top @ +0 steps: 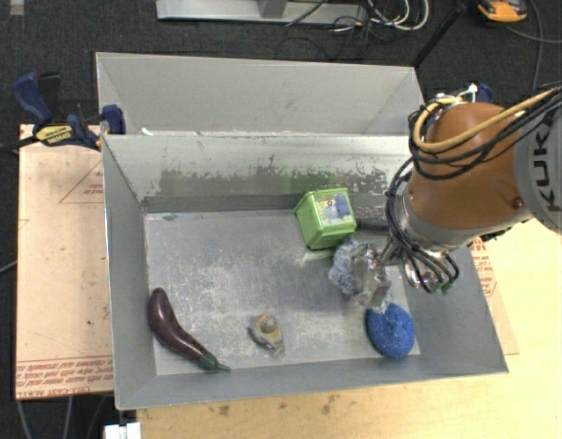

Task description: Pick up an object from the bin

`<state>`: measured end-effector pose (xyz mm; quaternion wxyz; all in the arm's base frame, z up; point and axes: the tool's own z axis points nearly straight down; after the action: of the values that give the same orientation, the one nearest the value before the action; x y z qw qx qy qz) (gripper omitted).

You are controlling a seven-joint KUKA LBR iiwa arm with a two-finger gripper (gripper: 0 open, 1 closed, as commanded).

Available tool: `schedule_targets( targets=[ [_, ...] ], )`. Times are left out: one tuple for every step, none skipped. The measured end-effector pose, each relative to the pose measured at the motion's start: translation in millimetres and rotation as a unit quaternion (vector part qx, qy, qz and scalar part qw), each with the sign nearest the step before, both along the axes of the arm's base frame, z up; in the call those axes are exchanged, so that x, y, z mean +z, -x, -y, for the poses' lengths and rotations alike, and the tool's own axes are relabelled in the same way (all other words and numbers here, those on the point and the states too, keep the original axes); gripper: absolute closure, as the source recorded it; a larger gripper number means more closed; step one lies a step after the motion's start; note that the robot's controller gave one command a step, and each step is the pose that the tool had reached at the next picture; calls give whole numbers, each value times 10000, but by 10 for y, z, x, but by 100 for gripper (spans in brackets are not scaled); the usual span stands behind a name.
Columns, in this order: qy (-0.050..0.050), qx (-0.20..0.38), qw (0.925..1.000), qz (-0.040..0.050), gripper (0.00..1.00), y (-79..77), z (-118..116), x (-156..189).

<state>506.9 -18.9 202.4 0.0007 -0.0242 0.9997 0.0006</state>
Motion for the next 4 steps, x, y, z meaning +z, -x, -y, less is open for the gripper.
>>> schedule_targets(
  targets=[
    [3,-185,9998,9,0,-30,113,571],
    [2,-185,9998,8,0,-30,113,570],
    [3,-31,10000,14,0,-16,-20,74],
    [-1,544,9985,-31,0,207,-62,-88]
  ],
)
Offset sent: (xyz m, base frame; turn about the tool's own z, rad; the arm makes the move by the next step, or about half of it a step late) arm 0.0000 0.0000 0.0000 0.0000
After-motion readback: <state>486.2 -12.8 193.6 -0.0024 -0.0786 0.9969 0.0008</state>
